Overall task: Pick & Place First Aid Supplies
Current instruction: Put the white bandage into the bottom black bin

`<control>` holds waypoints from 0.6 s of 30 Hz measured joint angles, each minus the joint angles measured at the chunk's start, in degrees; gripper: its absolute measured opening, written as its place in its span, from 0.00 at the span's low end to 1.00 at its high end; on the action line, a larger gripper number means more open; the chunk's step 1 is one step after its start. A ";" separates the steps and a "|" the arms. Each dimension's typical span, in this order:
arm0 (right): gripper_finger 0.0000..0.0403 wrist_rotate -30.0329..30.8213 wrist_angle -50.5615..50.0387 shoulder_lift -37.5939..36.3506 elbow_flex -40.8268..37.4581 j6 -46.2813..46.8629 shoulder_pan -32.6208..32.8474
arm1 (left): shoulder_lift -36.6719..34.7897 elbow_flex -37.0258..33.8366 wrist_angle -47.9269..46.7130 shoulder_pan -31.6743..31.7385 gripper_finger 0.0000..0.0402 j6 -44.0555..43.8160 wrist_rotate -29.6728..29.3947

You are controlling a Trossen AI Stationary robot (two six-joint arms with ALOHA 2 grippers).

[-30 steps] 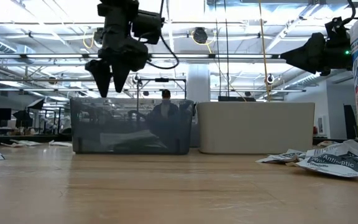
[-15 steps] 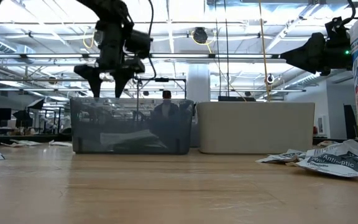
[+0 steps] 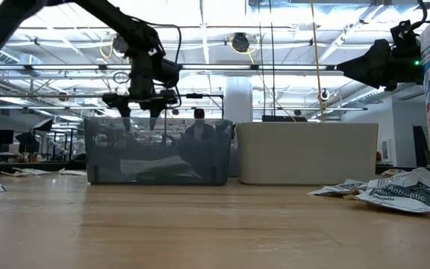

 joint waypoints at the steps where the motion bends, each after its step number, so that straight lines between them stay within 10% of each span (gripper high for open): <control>1: 0.65 -0.01 0.00 0.01 0.00 0.00 -0.01 | 1.02 1.34 -0.81 0.63 0.72 0.48 0.00; 18: 0.65 -0.01 0.00 0.01 0.00 -0.01 0.00 | 7.99 1.73 -0.37 4.23 0.71 3.78 0.61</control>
